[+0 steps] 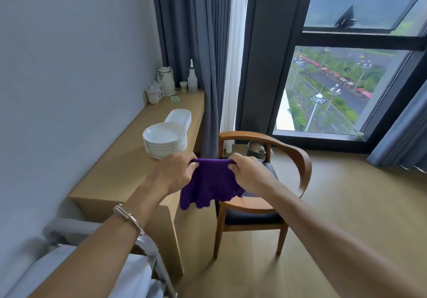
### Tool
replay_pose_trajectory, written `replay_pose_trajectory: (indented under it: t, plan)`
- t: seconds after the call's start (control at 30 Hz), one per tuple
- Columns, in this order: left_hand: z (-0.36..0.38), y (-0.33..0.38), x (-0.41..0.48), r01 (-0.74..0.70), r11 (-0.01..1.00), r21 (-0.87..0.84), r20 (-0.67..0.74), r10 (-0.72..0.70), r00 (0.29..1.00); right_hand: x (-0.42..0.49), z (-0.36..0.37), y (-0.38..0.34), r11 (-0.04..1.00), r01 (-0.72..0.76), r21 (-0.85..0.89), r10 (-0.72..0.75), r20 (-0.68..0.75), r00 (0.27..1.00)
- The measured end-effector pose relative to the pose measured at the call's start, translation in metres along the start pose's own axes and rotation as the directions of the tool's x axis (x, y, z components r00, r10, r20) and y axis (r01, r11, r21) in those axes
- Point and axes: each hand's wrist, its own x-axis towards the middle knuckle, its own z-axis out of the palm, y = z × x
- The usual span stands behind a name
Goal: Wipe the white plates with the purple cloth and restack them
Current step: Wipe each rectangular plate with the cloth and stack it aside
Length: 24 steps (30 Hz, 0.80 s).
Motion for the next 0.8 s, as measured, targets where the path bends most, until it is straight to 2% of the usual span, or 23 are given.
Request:
replay_pose_trajectory:
  t: [0.17,0.3,0.43,0.5,0.63,0.73,0.8]
  plan:
    - [0.002,-0.042,0.052,0.118,0.993,-0.007,-0.032,-0.118,0.993,0.093,0.023,0.002,0.993,0.061,0.096,-0.065,0.032,0.997]
    - [-0.004,-0.073,0.097,0.265,0.964,0.010,-0.056,-0.264,0.963,0.168,0.027,-0.006,0.972,0.123,0.203,-0.148,0.112,0.983]
    - [-0.018,-0.103,0.136,0.393,0.919,0.034,-0.138,-0.386,0.912,0.244,0.031,-0.022,0.939,0.249,0.237,-0.296,0.188,0.936]
    - [-0.027,-0.116,0.150,0.454,0.890,0.034,-0.173,-0.442,0.880,0.275,0.038,-0.036,0.914,0.260,0.313,-0.332,0.205,0.921]
    - [-0.033,-0.153,0.171,0.549,0.835,0.027,-0.160,-0.539,0.827,0.317,0.073,-0.058,0.848,0.310,0.430,-0.441,0.249,0.862]
    - [-0.033,-0.186,0.191,0.590,0.807,0.015,-0.114,-0.585,0.803,0.355,0.093,-0.068,0.880,0.274,0.388,-0.429,0.400,0.810]
    - [-0.035,-0.208,0.205,0.593,0.805,-0.013,-0.075,-0.592,0.803,0.381,0.105,-0.075,0.906,0.327,0.268,-0.417,0.437,0.797]
